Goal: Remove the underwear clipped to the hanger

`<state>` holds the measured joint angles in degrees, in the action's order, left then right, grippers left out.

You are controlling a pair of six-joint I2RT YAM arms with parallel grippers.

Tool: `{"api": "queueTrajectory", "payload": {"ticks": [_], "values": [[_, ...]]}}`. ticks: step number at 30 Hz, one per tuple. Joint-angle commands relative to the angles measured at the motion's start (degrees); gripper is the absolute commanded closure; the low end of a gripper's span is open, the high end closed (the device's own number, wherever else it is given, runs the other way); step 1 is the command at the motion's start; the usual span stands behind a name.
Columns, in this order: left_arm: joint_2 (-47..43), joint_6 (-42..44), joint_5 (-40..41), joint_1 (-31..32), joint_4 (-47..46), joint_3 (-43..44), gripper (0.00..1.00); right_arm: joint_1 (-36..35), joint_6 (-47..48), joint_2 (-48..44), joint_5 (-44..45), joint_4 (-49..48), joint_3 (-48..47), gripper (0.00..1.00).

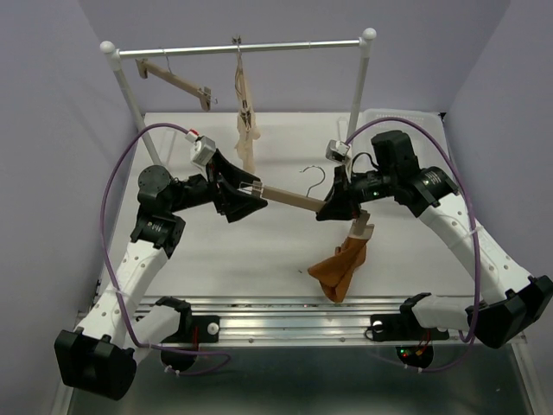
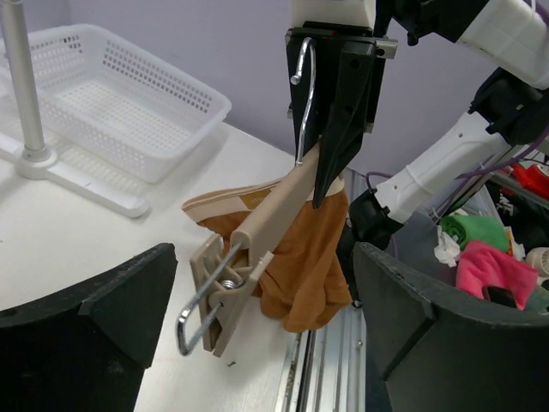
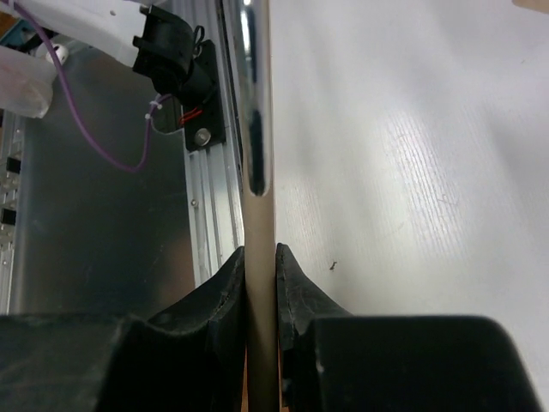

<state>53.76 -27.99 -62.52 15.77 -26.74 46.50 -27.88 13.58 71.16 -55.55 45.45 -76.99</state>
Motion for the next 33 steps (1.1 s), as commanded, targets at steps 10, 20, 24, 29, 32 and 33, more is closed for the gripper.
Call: {"api": "queueTrajectory", "payload": {"ticks": [10,20,24,29,32,33], "values": [[-4.6,0.0,6.8,0.4,0.5,-0.2,0.01,-0.2,-12.3,-2.2,13.7,-9.5,-2.5,0.99],[-11.5,8.6,23.2,0.4,17.5,1.8,0.01,-0.2,-18.6,-3.7,18.6,-13.4,-3.5,0.99],[-13.4,9.0,26.7,0.3,22.0,1.6,0.01,-0.2,-20.3,-4.2,19.8,-15.5,-3.3,0.99],[-15.5,3.5,19.4,0.3,16.0,-3.9,0.01,-0.2,-27.3,-4.9,28.0,-24.7,-1.4,0.99],[-16.3,-3.2,15.2,0.6,6.5,-8.2,0.01,-0.2,-32.6,-5.5,30.8,-32.1,1.3,0.99],[-16.1,-4.4,13.9,0.8,3.3,-8.8,0.01,-0.2,-35.1,-5.7,30.5,-34.1,2.1,0.99]]}}
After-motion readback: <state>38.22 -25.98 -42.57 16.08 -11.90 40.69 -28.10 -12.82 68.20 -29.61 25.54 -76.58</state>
